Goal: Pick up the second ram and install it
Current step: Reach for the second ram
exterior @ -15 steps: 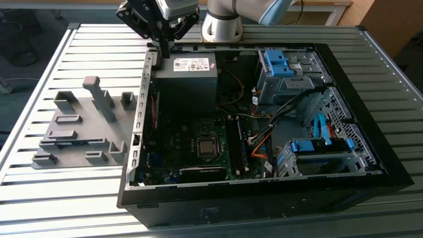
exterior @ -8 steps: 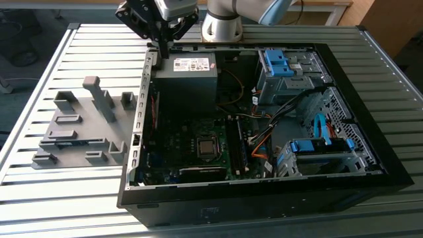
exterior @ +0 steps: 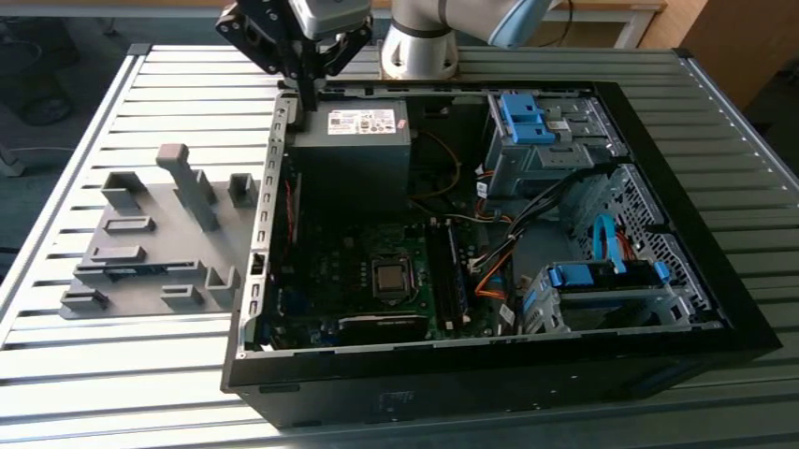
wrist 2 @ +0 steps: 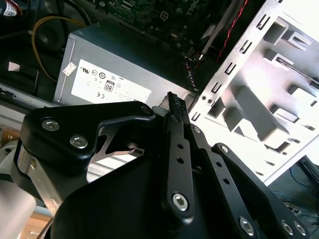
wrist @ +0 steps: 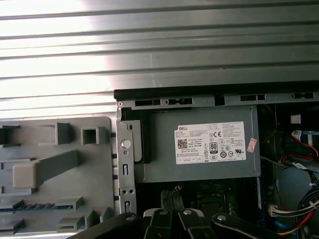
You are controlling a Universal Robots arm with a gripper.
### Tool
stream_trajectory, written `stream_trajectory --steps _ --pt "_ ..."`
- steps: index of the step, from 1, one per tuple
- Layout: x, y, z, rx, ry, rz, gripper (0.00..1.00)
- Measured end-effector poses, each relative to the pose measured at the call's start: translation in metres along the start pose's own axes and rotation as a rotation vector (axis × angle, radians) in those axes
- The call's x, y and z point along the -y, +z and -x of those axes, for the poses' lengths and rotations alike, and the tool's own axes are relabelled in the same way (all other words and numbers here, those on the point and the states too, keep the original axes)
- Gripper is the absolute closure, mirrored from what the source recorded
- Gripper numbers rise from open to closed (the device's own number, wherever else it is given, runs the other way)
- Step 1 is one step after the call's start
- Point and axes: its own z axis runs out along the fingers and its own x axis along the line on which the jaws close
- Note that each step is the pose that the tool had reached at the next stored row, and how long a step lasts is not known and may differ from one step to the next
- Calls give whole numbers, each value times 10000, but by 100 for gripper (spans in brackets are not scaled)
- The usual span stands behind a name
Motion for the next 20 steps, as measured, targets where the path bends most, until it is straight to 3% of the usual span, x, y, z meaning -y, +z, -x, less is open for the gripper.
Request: stream_trajectory --steps 20 --pt "4 7 -42 -17 1 -1 89"
